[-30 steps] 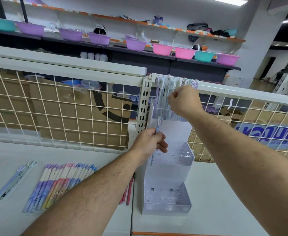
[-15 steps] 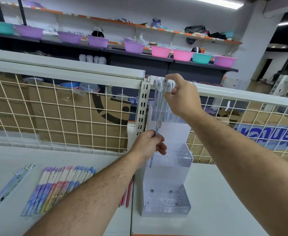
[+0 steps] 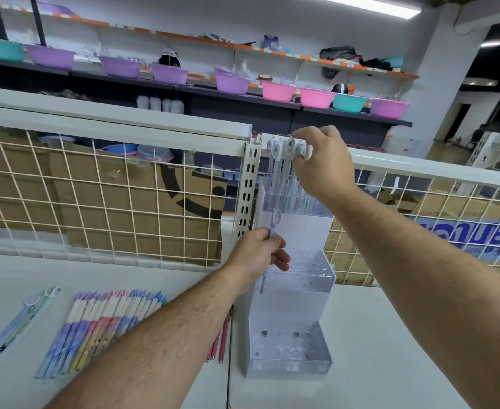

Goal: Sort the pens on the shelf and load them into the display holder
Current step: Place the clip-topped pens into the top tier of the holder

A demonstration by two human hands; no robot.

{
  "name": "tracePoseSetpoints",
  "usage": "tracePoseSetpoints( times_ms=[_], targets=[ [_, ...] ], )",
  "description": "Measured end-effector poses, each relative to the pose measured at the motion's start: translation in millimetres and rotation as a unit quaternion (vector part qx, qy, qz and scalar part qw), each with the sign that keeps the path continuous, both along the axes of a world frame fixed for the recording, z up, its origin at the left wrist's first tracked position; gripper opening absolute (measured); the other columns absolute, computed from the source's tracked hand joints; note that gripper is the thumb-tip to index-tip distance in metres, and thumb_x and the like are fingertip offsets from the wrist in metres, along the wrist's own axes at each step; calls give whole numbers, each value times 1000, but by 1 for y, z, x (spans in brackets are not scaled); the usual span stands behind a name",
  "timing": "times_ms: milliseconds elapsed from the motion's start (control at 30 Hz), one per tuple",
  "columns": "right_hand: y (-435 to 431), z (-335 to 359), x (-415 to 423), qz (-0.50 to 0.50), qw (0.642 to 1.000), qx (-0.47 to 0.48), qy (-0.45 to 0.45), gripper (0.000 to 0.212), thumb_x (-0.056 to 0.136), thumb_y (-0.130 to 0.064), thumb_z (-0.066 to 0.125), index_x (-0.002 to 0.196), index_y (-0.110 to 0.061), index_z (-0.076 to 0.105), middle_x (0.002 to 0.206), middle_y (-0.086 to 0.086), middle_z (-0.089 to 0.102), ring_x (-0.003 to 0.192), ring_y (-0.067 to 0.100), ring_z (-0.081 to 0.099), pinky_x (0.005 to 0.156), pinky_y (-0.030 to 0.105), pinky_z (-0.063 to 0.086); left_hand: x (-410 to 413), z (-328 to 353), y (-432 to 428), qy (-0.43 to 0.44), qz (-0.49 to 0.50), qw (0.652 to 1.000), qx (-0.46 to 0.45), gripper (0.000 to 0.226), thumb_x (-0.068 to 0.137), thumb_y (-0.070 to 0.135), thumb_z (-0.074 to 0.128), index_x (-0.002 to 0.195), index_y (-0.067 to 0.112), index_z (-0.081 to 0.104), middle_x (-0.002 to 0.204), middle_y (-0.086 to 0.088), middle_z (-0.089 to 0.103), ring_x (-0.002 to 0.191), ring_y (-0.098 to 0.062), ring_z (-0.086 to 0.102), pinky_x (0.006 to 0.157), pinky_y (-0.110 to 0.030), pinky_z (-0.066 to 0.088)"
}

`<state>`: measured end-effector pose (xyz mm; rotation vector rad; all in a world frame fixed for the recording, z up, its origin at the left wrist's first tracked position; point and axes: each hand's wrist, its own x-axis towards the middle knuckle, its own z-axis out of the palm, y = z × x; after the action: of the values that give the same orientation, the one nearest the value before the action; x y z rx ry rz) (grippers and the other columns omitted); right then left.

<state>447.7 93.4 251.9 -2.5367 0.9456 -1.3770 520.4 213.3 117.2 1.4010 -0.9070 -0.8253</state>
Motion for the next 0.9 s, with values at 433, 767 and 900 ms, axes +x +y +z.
tracePoseSetpoints(
  times_ms=[433, 767, 900],
  targets=[
    [-4, 20, 17, 8, 1000, 16, 0, 12, 95, -26, 67, 103, -27, 76, 114, -5, 55, 95, 15, 59, 80, 39, 56, 3, -1, -1, 19, -11, 1000, -7, 22, 104, 13, 44, 95, 5, 62, 75, -10, 73, 69, -26, 72, 76, -32, 55],
    [-1, 18, 11, 0, 1000, -12, 20, 18, 95, -27, 66, 109, -23, 76, 112, -5, 56, 89, 12, 53, 74, 32, 47, 3, -2, -1, 20, -16, 1000, -12, 22, 104, 12, 43, 93, 4, 61, 72, -8, 72, 66, -25, 71, 73, -33, 55],
    [15, -5, -4, 0, 1000, -1, -28, 12, 94, -29, 63, 99, -21, 71, 96, -8, 60, 81, 12, 57, 71, 33, 50, 2, -1, -1, 25, -21, 999, -18, 23, 104, 13, 43, 92, 4, 61, 72, -11, 72, 66, -27, 70, 72, -32, 54]
  ],
)
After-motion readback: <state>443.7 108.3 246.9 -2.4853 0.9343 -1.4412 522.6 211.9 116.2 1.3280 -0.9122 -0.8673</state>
